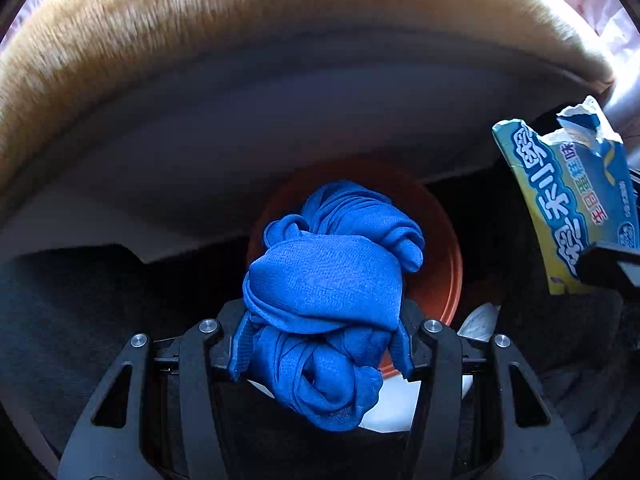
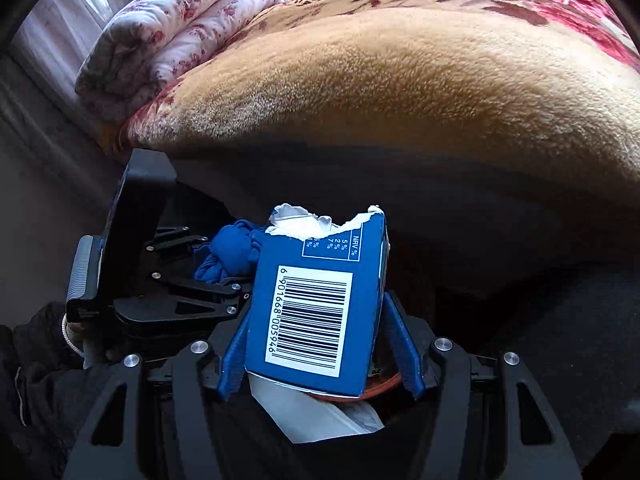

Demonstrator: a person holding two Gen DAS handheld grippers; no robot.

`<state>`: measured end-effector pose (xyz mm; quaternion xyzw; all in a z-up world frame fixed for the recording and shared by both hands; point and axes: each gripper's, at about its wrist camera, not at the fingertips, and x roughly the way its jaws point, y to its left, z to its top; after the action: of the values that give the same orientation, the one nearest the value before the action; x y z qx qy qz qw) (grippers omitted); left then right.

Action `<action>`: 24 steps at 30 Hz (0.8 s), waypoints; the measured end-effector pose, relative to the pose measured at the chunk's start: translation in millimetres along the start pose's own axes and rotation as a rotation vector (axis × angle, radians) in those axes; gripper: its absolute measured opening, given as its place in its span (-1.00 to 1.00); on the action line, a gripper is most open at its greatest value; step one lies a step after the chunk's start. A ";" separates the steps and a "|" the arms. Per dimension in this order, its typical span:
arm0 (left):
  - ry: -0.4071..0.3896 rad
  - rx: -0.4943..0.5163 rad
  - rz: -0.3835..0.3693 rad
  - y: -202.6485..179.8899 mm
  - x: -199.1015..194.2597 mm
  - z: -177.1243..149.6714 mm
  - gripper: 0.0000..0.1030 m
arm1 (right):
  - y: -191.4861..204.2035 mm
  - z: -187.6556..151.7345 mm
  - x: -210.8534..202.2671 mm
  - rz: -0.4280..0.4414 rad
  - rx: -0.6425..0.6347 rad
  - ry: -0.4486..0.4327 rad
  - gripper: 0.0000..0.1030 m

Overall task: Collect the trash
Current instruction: 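Lower the blue cloth and carton into the orange bucket and open both grippers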

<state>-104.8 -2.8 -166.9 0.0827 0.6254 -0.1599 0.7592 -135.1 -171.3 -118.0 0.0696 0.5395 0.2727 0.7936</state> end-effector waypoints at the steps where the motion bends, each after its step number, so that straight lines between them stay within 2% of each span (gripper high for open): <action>1: 0.013 -0.003 -0.002 0.3 3.3 -0.1 0.02 | -0.2 0.0 2.7 0.002 -0.001 0.008 0.17; 14: 0.069 -0.013 -0.016 2.0 18.6 10.3 0.02 | -1.6 -0.9 19.0 0.015 0.013 0.068 0.17; 17: 0.087 -0.010 -0.002 4.5 24.6 17.0 0.22 | 0.8 1.4 24.9 0.011 0.007 0.081 0.22; 19: 0.095 -0.007 0.017 2.2 25.4 19.2 0.51 | 1.7 3.8 26.7 -0.005 0.008 0.083 0.45; 24: 0.093 -0.009 0.022 2.0 24.6 20.8 0.53 | 0.1 6.8 24.4 -0.016 0.026 0.061 0.45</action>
<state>-80.8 -11.1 -186.8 0.0934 0.6597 -0.1447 0.7315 -122.5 -157.6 -135.1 0.0674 0.5676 0.2612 0.7778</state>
